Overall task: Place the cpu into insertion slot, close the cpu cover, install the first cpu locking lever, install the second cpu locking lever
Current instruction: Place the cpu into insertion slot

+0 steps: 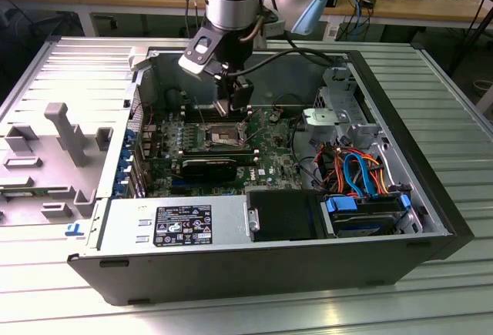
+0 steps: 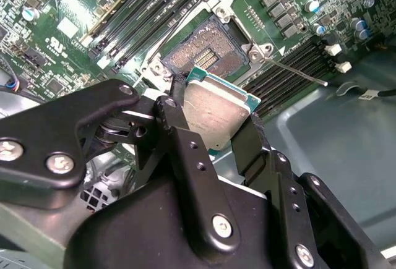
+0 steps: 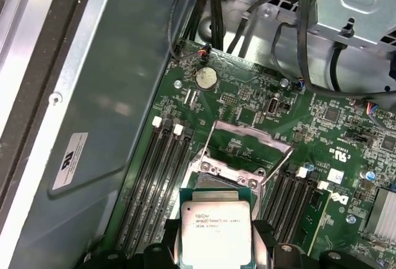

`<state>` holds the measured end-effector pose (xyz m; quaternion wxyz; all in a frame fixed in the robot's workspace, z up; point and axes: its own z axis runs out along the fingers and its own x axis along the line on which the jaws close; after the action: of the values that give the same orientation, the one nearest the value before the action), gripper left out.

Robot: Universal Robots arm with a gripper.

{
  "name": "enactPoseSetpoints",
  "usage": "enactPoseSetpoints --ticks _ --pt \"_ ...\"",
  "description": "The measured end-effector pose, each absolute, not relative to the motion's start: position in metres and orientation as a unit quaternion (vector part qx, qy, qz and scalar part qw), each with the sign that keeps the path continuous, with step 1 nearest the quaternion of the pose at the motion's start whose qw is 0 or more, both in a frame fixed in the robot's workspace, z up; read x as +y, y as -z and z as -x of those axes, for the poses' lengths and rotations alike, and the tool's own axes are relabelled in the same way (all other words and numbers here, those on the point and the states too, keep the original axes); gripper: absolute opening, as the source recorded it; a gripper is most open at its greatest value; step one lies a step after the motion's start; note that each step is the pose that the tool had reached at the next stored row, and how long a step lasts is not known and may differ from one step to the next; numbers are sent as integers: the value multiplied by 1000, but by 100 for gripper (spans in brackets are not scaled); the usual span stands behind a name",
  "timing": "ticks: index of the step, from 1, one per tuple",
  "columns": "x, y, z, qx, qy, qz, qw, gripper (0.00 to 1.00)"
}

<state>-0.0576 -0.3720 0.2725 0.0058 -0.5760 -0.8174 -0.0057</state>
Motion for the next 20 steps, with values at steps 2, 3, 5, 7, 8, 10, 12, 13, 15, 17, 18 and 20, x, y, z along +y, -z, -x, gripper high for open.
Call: enactPoseSetpoints --ticks 2,3,5,7,8,10,12,13,15,17,18,20 --pt "-372 -272 58 -812 6 583 6 55" --pt "-372 -272 58 -810 6 587 6 55" --pt "-372 -272 58 -805 6 593 6 55" --pt "-372 -272 58 -799 6 602 6 55" --pt "-372 -272 58 -797 6 604 6 55" --pt "-372 -272 58 -792 6 610 6 55" --pt "-372 -272 58 -789 6 615 6 55" --pt "-372 -272 58 -787 6 617 6 55" --pt "-372 -272 58 -783 6 622 5 55" --pt "-372 -272 58 -779 6 627 5 55" --pt "-372 -272 58 -776 6 630 5 55" --pt "-372 -271 58 -769 6 640 5 55"
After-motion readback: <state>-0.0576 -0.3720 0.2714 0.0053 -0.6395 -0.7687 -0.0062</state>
